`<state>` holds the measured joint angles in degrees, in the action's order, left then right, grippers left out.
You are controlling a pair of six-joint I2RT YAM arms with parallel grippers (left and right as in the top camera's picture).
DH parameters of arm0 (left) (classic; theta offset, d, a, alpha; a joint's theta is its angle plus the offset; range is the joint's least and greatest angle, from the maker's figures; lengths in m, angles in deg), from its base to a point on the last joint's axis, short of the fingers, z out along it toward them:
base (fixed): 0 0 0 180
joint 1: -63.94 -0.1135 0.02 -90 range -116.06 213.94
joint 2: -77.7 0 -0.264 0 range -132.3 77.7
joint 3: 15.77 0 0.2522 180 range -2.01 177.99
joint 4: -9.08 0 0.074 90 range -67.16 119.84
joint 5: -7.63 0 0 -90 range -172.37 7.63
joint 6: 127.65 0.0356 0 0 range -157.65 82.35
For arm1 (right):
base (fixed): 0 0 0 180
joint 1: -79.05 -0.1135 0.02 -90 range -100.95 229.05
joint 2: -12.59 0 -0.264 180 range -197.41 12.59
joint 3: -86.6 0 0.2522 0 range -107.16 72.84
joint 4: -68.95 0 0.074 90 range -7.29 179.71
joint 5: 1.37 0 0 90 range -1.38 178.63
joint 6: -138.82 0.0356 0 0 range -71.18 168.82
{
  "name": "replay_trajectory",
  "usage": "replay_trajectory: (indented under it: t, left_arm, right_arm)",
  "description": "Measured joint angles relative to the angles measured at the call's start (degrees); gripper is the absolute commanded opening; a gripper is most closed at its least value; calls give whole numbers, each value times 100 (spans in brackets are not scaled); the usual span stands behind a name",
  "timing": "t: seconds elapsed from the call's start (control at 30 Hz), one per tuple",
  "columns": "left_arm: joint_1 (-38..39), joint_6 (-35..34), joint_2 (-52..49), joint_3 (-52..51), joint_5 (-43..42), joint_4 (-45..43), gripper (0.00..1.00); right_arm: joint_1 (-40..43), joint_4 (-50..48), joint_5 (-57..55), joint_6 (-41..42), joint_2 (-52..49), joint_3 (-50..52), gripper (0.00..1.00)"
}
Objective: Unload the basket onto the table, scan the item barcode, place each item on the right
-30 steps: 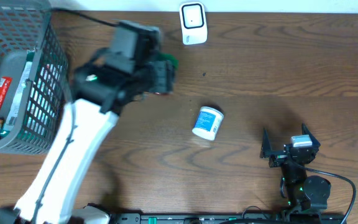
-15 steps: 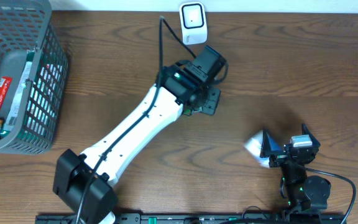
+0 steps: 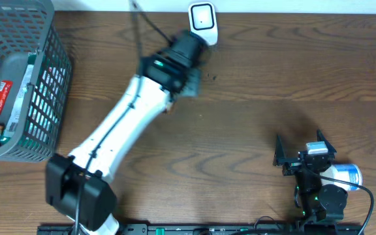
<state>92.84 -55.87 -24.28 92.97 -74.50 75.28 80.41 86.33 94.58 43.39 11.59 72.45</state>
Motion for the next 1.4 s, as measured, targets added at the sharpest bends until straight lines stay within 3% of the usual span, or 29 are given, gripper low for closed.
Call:
replay_trajectory:
  t: [0.13,0.17,0.2,0.3,0.33,0.5,1.4]
  left_arm:
    - [-1054,2,420,-2,48,201,78]
    - [-1231,0,520,-2,63,284,86]
    - [-1449,4,636,-2,76,350,88]
    - [-1884,4,730,-2,111,420,89]
    - [-2011,4,726,-2,111,459,96]
    - [-2557,2,721,-2,116,564,97]
    - [-2656,2,721,-2,129,564,97]
  right_arm:
    - [0,0,0,0,0,0,99]
    - [0,0,0,0,0,0,99]
    - [0,0,0,0,0,0,99]
    - [0,0,0,0,0,0,99]
    - [0,0,0,0,0,0,99]
    - [0,0,0,0,0,0,99]
    - [0,-83,7,0,-2,0,99]
